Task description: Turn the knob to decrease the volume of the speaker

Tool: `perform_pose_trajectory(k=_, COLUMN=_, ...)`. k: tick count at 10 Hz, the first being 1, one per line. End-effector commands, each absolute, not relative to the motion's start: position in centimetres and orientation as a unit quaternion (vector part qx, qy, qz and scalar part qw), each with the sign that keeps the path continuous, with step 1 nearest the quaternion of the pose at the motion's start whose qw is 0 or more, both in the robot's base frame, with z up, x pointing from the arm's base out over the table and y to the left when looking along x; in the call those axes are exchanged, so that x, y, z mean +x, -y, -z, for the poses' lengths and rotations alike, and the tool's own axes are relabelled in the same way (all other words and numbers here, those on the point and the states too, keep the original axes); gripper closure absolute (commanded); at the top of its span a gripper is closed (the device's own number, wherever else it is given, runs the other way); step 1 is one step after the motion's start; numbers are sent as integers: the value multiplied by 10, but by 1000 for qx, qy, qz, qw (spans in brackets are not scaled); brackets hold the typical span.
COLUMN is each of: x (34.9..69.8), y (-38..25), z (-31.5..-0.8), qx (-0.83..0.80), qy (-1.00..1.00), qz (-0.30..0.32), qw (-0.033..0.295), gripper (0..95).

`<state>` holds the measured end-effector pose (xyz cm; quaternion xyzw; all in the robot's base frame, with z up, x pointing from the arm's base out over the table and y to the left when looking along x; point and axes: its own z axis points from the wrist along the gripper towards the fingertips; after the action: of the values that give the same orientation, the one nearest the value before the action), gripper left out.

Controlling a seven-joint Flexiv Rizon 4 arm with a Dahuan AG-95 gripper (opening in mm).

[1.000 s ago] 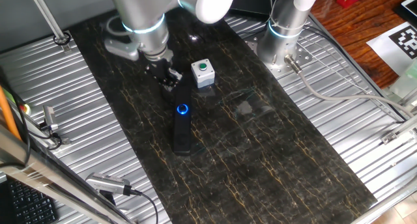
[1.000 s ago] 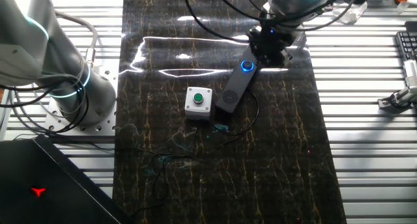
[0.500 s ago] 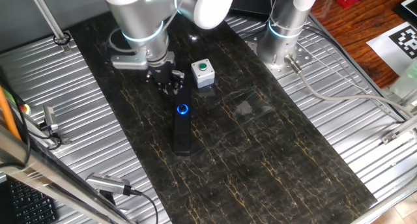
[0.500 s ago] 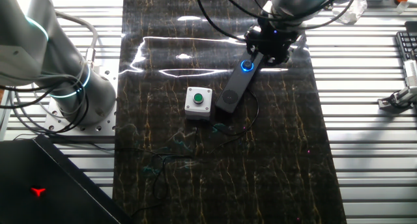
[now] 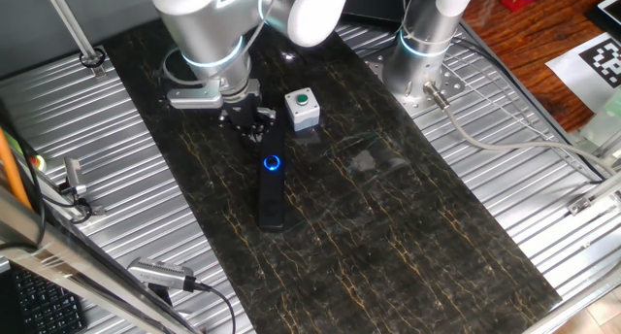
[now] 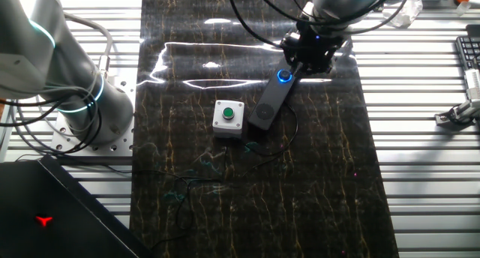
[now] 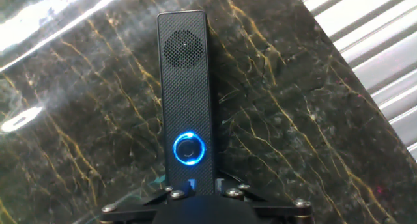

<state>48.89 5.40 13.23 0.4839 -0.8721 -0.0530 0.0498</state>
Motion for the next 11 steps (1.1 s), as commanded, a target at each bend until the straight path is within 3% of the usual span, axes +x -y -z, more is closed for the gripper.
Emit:
perform_pose_trajectory(k=1, x=489, y=-53, z=-124, qx=150, qy=988, qz=20, qw=24, gripper=760)
perform_pose_trajectory(k=11, x=489, y=-60, z=-96, qx=17, qy=996, qz=58, qw=68, gripper=760)
